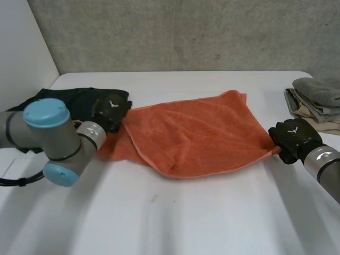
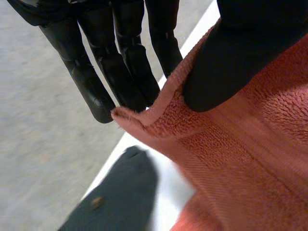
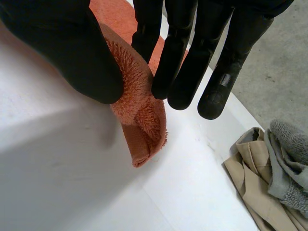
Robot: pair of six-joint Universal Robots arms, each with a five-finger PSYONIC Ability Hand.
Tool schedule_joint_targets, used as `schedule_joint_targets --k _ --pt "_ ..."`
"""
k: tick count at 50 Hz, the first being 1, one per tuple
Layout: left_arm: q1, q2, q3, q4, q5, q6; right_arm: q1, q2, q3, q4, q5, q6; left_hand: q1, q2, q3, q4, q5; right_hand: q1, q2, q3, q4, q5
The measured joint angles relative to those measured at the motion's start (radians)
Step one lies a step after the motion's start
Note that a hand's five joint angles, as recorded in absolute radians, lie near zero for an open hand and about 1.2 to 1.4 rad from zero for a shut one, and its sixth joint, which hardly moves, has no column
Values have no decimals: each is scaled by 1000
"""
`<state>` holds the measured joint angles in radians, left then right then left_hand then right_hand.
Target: Fold the laundry.
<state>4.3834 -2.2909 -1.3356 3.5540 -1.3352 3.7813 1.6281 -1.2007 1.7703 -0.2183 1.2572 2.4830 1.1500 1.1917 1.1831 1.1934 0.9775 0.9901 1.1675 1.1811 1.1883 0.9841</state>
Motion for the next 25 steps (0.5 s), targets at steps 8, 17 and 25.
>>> schedule_joint_targets --k 8,17,25 --pt "-19 358 -251 -143 -135 12 -22 -118 -28 234 -13 -124 0 1 3 1 0 0 0 0 0 0" --pt "-6 848 -599 -590 -167 134 -146 -316 13 636 -11 -467 0 1 4 4 0 0 0 0 0 0" --pt "3 1073 -700 -850 -172 202 -238 -444 30 861 -51 -634 0 1 4 4 0 0 0 0 0 0"
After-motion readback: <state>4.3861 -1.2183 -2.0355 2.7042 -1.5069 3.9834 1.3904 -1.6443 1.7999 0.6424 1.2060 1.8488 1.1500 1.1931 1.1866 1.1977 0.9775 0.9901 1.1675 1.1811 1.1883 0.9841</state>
